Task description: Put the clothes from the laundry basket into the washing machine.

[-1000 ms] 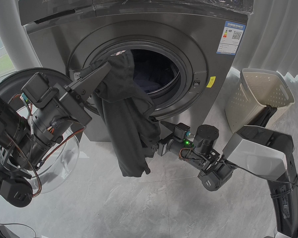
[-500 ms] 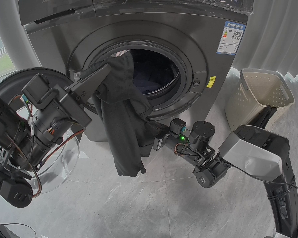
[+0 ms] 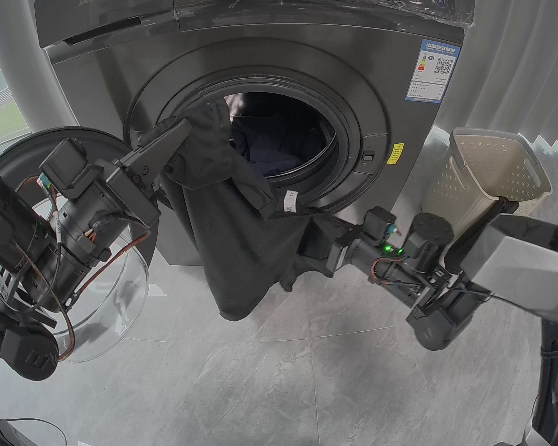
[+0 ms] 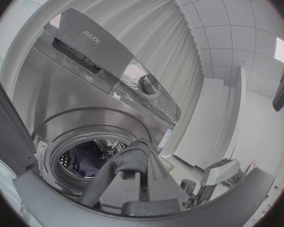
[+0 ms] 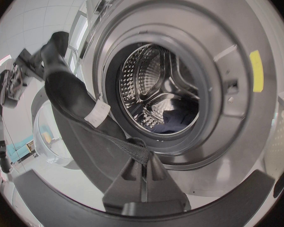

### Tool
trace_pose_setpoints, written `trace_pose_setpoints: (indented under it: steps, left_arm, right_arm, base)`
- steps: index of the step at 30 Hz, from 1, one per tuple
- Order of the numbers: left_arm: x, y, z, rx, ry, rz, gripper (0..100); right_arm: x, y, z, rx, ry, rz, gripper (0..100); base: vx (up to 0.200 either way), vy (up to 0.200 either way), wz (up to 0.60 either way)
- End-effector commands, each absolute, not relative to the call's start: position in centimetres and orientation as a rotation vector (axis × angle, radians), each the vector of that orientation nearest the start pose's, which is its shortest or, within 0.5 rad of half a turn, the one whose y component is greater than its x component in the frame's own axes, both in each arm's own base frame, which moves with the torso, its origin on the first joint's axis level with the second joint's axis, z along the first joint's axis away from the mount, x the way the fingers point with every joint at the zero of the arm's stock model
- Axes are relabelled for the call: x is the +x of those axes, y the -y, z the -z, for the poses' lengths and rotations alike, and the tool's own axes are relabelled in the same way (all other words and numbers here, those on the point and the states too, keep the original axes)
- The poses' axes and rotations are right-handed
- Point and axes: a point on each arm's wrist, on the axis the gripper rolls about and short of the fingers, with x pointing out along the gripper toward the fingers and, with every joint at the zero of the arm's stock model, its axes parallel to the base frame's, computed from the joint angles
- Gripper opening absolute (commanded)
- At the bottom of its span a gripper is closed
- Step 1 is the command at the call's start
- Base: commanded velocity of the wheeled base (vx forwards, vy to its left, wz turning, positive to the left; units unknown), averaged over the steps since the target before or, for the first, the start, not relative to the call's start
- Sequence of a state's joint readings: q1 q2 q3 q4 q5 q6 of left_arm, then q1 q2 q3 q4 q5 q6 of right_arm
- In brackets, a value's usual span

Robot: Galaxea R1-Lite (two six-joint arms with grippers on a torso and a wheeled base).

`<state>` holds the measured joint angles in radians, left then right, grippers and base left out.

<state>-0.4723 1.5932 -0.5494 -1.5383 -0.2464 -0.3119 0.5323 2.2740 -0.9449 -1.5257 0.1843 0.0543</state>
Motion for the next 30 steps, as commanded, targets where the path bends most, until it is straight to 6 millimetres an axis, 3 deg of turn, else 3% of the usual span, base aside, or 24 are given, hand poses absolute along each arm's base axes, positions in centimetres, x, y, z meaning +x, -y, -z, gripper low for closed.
trace_pose_setpoints:
  steps: [1, 6, 10, 13, 19, 30]
  left_arm:
    - [22.8, 11.0, -22.0, -0.338, 0.332, 0.724, 0]
    - [23.3, 10.6, -21.1, -0.329, 0.303, 0.695, 0]
    - [24.1, 8.9, -21.4, -0.328, 0.325, 0.614, 0]
    - [23.9, 9.0, -20.9, -0.327, 0.305, 0.612, 0]
    - [23.5, 9.4, -20.4, -0.321, 0.281, 0.631, 0]
    - [23.3, 9.4, -21.1, -0.321, 0.311, 0.637, 0]
  right_arm:
    - [30.1, -16.7, -16.4, 0.126, 0.276, -0.630, 0]
    - [29.1, -15.8, -18.5, 0.164, 0.328, -0.560, 0]
    - [29.0, -15.1, -20.5, 0.178, 0.398, -0.539, 0]
    - [29.1, -14.2, -21.6, 0.180, 0.440, -0.513, 0]
    - [28.5, -14.2, -23.7, 0.206, 0.510, -0.499, 0]
    - [28.0, -14.8, -23.8, 0.215, 0.510, -0.517, 0]
  base:
    - [0.000, 0.000, 0.00]
    - [0.000, 0.000, 0.00]
    - [0.000, 0.000, 0.00]
    - [0.000, 0.000, 0.00]
    - [0.000, 0.000, 0.00]
    - [0.000, 0.000, 0.00]
